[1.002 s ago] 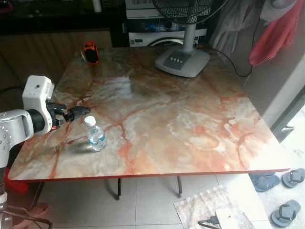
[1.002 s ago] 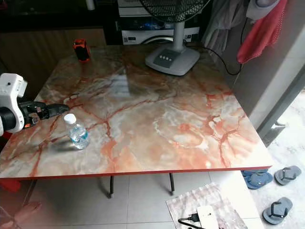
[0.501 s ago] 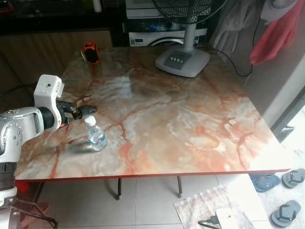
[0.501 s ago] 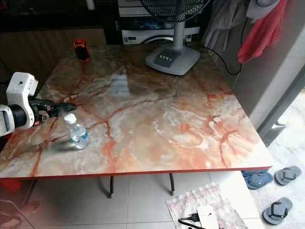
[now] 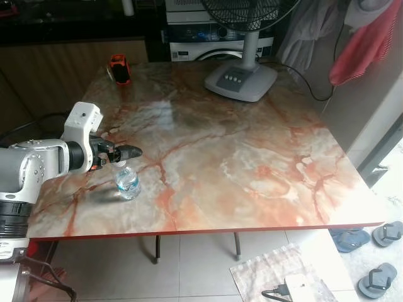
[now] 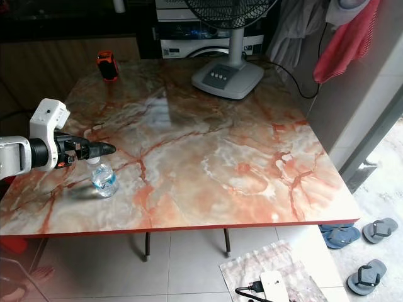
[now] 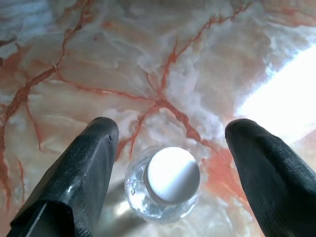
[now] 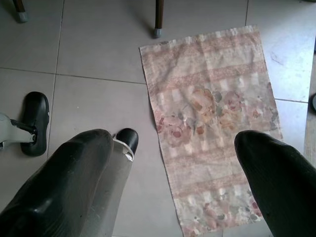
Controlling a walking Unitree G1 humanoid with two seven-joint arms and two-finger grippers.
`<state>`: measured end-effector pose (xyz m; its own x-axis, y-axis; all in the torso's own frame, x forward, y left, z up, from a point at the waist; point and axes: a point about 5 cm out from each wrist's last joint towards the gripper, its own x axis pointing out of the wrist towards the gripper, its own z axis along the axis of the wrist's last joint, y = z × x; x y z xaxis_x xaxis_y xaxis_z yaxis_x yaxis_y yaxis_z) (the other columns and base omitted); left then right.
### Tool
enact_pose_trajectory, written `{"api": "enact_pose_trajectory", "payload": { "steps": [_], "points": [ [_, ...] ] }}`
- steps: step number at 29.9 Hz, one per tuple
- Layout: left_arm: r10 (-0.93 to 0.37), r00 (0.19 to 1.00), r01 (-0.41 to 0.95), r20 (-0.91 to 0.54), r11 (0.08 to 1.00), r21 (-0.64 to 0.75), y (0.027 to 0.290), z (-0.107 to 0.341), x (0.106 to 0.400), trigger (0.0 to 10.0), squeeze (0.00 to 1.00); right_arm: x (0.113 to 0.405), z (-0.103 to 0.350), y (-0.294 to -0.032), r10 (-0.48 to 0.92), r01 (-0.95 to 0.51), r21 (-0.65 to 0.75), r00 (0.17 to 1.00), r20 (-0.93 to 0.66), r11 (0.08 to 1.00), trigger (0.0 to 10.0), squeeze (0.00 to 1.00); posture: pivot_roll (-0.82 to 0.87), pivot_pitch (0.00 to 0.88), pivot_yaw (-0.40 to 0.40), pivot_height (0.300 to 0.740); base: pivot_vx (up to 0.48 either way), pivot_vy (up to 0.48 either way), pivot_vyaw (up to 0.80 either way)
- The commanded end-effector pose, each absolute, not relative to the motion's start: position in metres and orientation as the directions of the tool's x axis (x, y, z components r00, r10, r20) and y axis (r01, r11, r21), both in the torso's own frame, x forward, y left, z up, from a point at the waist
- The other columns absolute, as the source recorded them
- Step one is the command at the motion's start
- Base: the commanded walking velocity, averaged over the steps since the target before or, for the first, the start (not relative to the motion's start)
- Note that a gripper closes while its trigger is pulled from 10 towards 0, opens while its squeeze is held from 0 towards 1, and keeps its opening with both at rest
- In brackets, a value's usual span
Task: Restocking fridge
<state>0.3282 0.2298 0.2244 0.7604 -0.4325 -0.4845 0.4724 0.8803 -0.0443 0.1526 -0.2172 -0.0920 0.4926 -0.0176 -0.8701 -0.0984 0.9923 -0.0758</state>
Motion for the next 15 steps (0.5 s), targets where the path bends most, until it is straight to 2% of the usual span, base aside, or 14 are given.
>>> {"api": "enact_pose_trajectory", "payload": {
  "steps": [1,15],
  "points": [
    [-0.426,0.759,0.489,-0.492,0.872,-0.001,0.2321,0.2325,0.3302,10.0,0.00,0.1517,-0.0924,-0.2176,-0.018,-0.102,-0.077,0.486,-0.874,0.992,10.0,0.00,0.01,0.017,0.022,0.740,0.000,0.000,0.00],
    [-0.448,0.669,0.601,-0.594,0.795,0.077,0.2320,0.2320,0.3209,10.0,0.00,0.1518,-0.0922,-0.2178,-0.015,-0.107,-0.077,0.485,-0.874,0.991,10.0,0.00,0.02,0.024,0.022,0.740,0.000,0.000,0.00]
  ]
}}
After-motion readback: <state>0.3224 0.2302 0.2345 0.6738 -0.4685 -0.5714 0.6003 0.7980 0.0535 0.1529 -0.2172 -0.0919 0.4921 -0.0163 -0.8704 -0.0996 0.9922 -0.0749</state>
